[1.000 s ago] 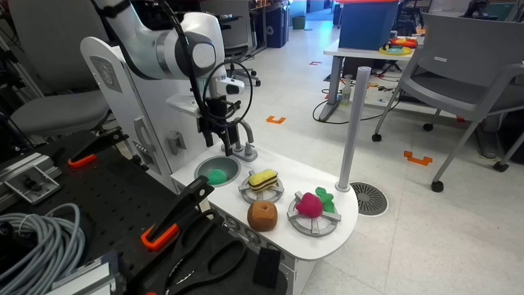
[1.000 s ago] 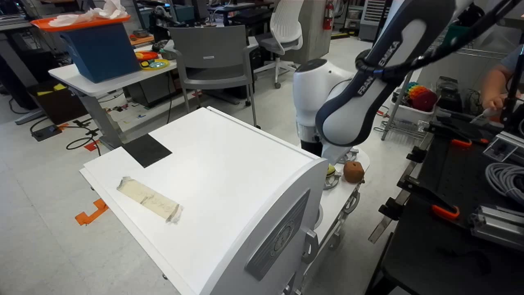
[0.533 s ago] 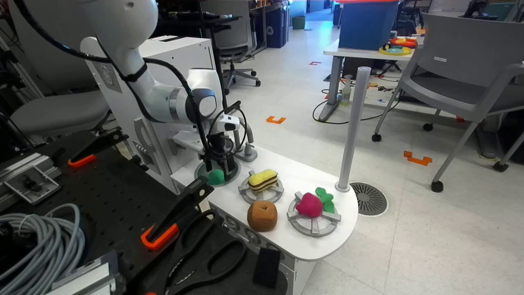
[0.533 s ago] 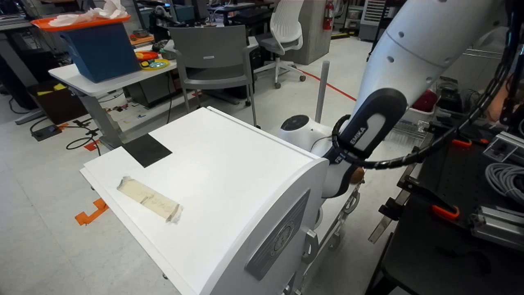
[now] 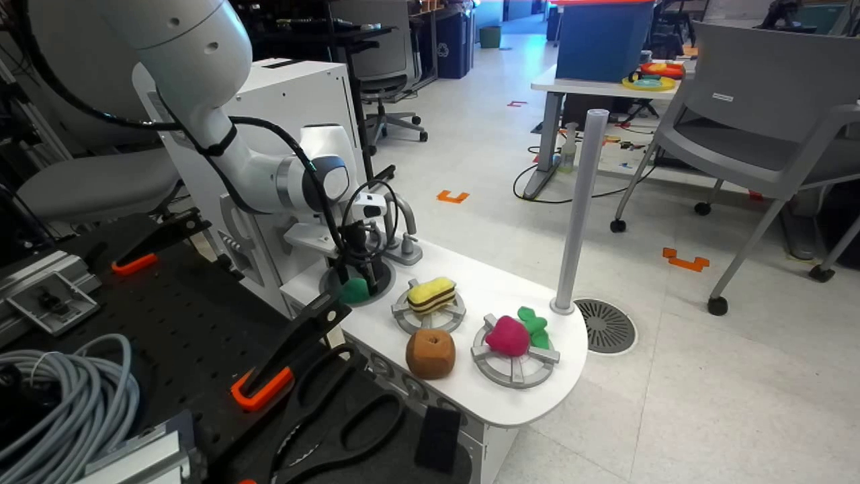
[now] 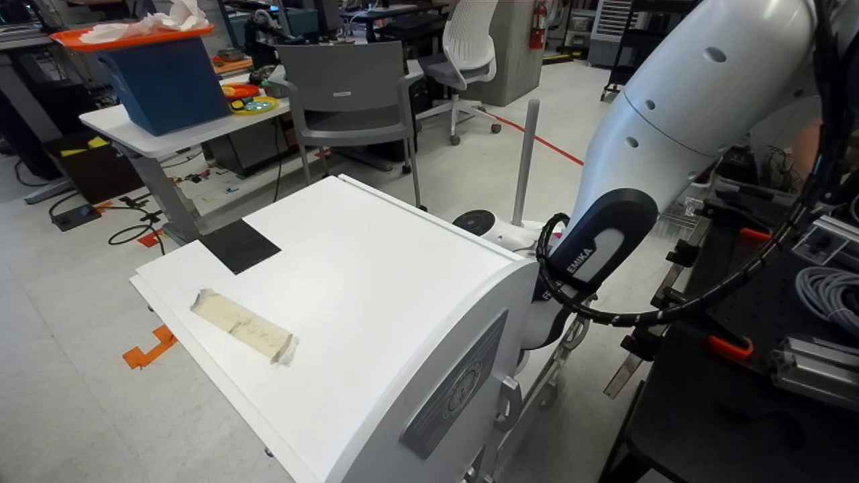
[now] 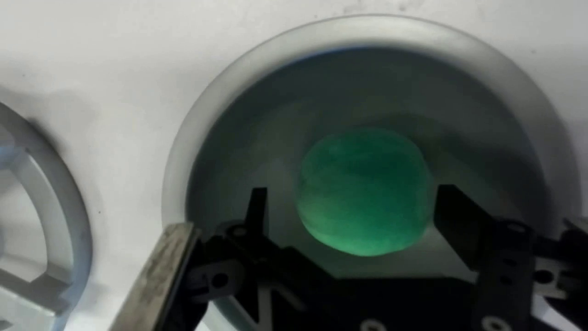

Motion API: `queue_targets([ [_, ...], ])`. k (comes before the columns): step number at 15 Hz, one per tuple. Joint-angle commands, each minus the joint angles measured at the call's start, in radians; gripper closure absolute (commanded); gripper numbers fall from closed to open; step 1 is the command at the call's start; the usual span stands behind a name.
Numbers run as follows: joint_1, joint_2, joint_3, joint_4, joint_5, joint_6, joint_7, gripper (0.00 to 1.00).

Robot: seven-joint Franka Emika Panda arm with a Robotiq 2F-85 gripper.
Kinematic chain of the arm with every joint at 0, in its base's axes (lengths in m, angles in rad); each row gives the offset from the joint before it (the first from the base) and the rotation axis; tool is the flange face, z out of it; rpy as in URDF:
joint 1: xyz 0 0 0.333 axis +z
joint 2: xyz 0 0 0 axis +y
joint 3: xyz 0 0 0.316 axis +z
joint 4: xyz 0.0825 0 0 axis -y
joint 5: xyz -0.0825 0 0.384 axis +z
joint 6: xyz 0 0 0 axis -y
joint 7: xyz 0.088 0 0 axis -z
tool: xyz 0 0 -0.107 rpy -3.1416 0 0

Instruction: Remove the green plush toy from the sink and place it on the right side of the countertop

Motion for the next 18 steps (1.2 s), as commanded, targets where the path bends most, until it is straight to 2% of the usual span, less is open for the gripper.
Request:
queue_targets([
  [1, 0.016, -0.002, -0.016, 0.011, -0.004, -0.009, -0.007, 0.4],
  [5, 0.005, -0.007, -0.001, 0.017, 0.011, -0.041, -0.004, 0.71],
  [9, -0.013, -0.009, 0.037, 0.033, 0.009, -0.106, -0.054, 0.97],
  [10, -0.021, -0.03, 0.044, -0.005, 0.002, -0.074, -0.068, 0.99],
  [11, -0.024, -0.044, 0.045, -0.027, 0.001, -0.06, -0.08, 0.95],
  [13, -0.031, -0.076, 0.048, -0.091, -0.005, 0.012, -0.105, 0.99],
  [15, -0.038, -0.116, 0.054, -0.152, 0.013, -0.021, -0.095, 0.96],
  [18, -0.053, -0.177, 0.07, -0.256, 0.026, -0.007, -0.083, 0.96],
])
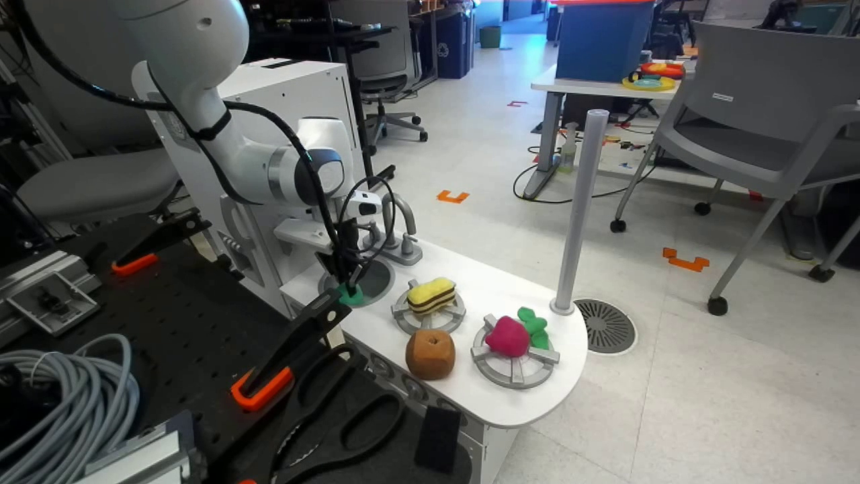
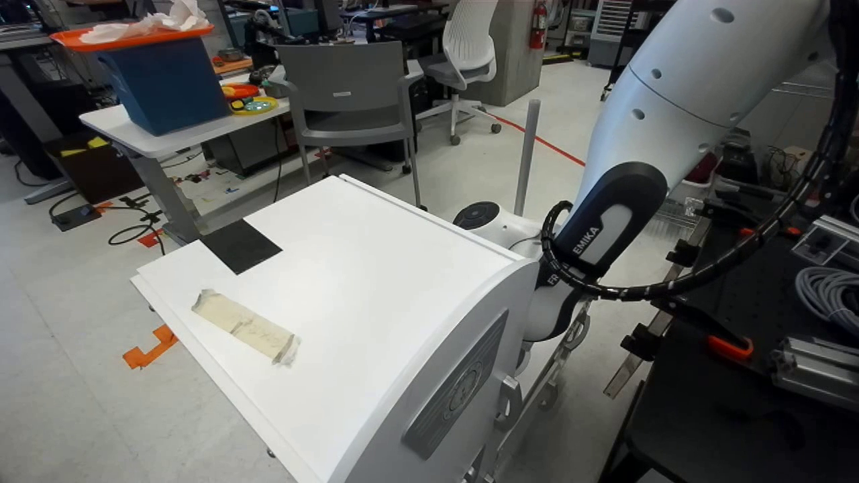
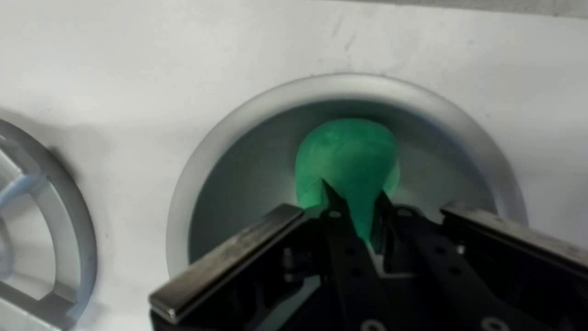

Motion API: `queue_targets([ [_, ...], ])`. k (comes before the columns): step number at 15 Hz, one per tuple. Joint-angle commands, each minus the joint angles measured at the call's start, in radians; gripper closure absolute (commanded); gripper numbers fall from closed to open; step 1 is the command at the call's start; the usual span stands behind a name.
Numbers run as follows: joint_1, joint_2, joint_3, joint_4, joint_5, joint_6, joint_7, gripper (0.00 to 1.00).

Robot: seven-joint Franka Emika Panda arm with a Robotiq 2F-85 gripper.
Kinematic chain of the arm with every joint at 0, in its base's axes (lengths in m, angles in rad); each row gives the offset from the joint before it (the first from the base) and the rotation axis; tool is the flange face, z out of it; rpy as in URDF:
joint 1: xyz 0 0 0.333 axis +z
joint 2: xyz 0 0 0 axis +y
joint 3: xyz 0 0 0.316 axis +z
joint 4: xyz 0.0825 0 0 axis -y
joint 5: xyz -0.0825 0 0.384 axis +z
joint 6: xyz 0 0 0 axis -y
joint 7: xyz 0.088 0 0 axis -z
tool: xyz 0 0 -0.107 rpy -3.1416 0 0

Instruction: Remove the green plush toy from the sink and place it on the right side of the countertop

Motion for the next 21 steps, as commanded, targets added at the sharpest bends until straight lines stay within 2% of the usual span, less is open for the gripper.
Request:
queue_targets([
  [1, -0.03, -0.113, 0.033, -0.163, 0.022, 0.024, -0.003, 0.96],
  [5, -0.064, -0.209, 0.052, -0.292, 0.044, 0.112, -0.014, 0.96],
  [9, -0.052, -0.281, 0.011, -0.37, 0.114, 0.083, 0.085, 0.96],
  [11, -0.065, -0.305, 0.005, -0.391, 0.152, 0.114, 0.115, 0.96],
  [15, -0.078, -0.311, -0.03, -0.364, 0.212, 0.115, 0.183, 0.96],
  [21, -0.029, -0.233, -0.144, -0.262, 0.211, -0.037, 0.369, 0.96],
])
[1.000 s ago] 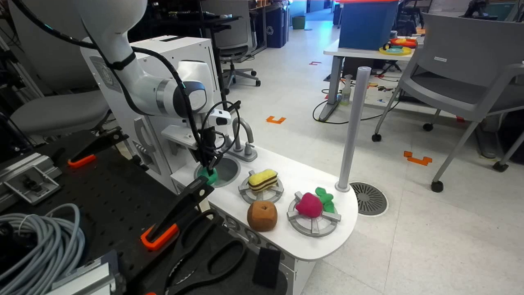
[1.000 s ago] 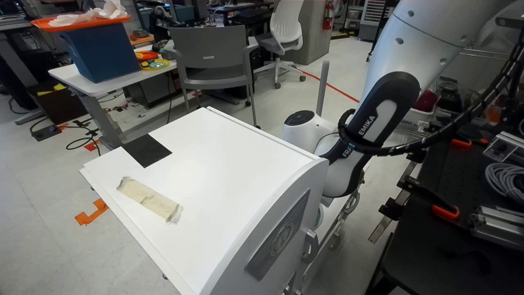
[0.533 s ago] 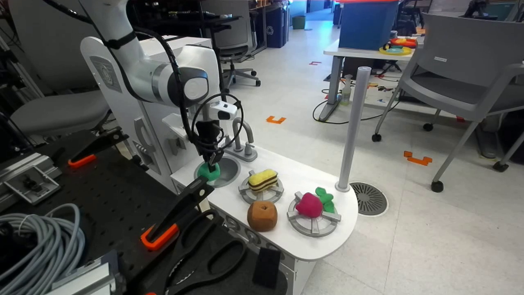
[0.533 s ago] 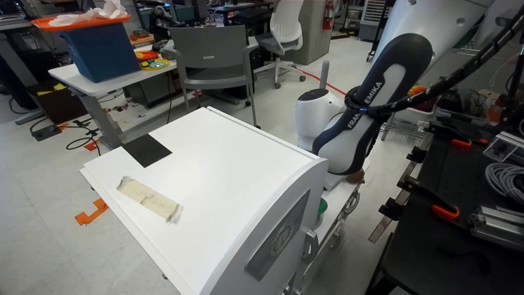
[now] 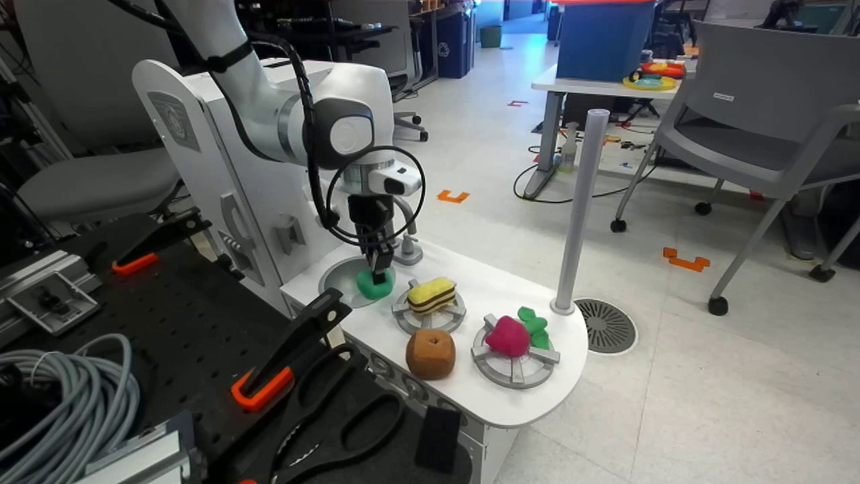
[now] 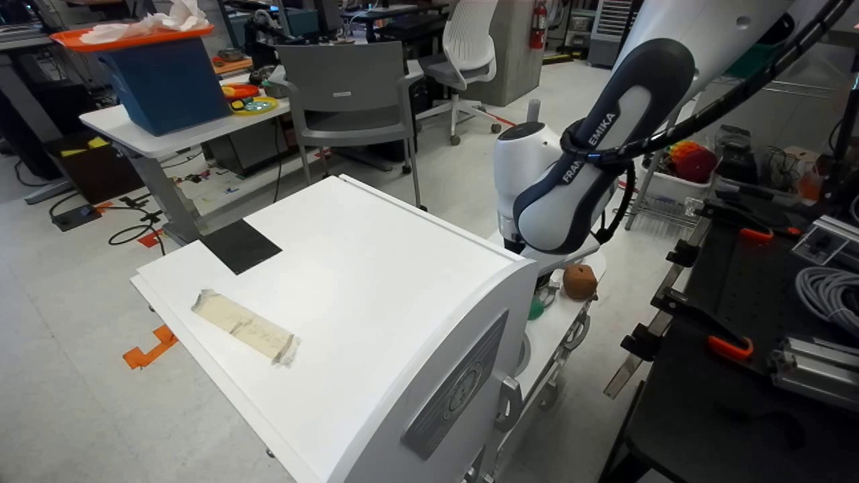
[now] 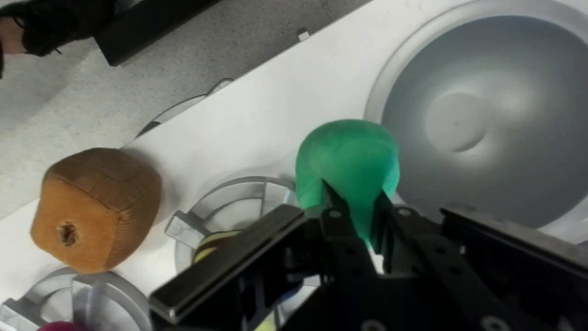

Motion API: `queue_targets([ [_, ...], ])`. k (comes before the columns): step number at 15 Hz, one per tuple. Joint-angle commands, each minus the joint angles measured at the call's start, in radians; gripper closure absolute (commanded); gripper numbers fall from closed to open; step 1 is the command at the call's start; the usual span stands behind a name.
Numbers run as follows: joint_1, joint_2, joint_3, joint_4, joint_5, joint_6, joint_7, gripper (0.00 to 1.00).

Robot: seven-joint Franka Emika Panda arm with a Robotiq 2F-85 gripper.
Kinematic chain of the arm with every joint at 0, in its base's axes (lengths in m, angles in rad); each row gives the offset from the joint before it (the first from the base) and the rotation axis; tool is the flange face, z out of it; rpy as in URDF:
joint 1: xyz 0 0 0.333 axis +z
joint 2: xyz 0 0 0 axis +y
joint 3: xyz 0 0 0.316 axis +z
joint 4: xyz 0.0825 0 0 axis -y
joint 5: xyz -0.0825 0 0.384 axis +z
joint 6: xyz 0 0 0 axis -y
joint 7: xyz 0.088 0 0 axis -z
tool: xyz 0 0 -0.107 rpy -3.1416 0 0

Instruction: Remove the green plush toy from the sink and place it on the right side of the countertop

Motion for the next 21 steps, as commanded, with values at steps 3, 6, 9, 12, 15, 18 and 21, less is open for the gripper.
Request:
queue_targets([
  [3, 0.044, 0.074, -0.063, 0.103, -0.007, -0.17, 0.125, 0.96],
  [6, 0.037, 0.108, -0.052, 0.151, -0.02, -0.233, 0.13, 0.96],
  [9, 0.036, 0.144, -0.049, 0.196, -0.029, -0.241, 0.122, 0.96],
  [12, 0.046, 0.17, -0.064, 0.232, -0.036, -0.262, 0.146, 0.6],
  [15, 0.044, 0.165, -0.062, 0.244, -0.059, -0.348, 0.13, 0.39],
  [18, 0.039, 0.139, -0.048, 0.228, -0.109, -0.449, 0.076, 0.18],
  [21, 0.031, 0.1, -0.036, 0.198, -0.153, -0.516, -0.003, 0.0],
])
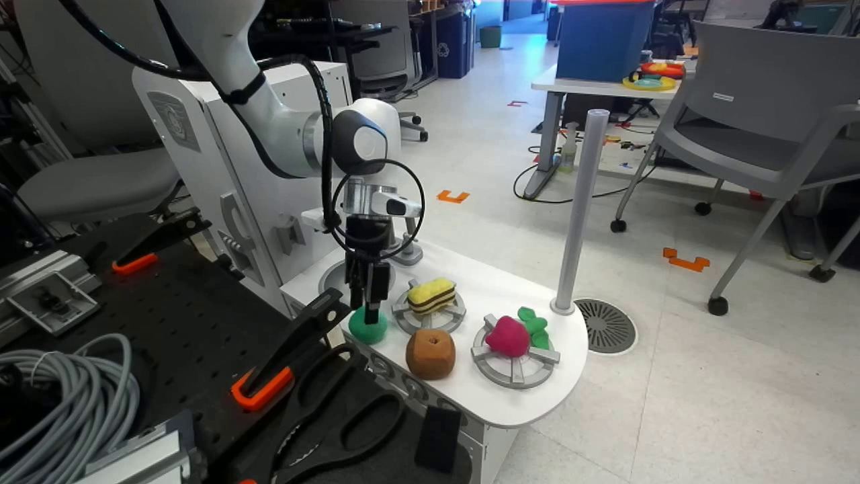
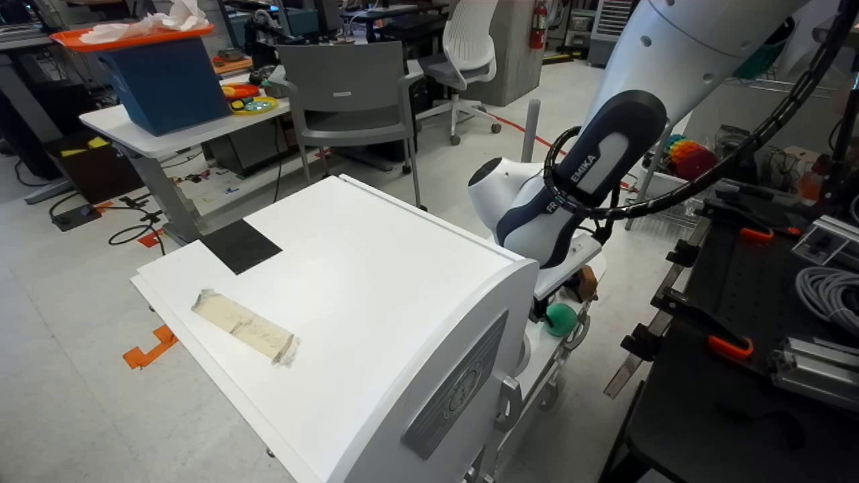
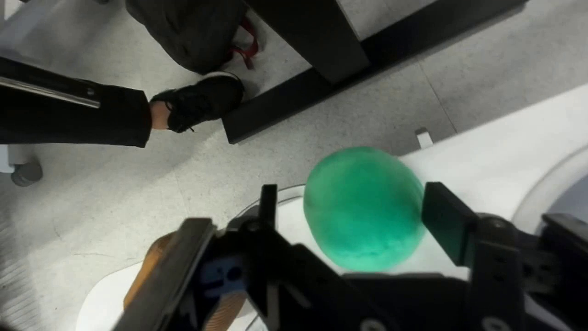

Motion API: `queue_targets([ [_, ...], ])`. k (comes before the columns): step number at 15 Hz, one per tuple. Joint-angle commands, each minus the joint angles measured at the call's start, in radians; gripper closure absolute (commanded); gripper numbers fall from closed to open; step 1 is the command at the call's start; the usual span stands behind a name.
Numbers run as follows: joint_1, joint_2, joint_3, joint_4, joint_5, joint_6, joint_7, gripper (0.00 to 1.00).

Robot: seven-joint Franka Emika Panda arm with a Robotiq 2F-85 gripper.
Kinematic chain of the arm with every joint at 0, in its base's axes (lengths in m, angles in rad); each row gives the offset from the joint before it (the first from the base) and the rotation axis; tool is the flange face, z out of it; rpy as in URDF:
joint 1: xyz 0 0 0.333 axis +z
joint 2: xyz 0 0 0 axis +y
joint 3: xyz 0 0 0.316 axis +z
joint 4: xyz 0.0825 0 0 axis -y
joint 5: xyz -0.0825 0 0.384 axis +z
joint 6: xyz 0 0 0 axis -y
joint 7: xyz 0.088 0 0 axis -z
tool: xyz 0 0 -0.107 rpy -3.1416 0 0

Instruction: Remove the green plush toy from the sink and place it on the right side of the countertop

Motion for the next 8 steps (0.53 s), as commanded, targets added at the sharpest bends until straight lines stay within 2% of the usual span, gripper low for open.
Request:
queue_targets([
  [1, -0.005, -0.051, 0.01, -0.023, -0.047, -0.053, -0.076, 0.0],
  [5, 0.002, -0.095, 0.01, -0.057, -0.07, -0.004, -0.12, 0.0],
  [8, 0.018, -0.198, 0.017, -0.18, -0.12, 0.062, -0.196, 0.0],
])
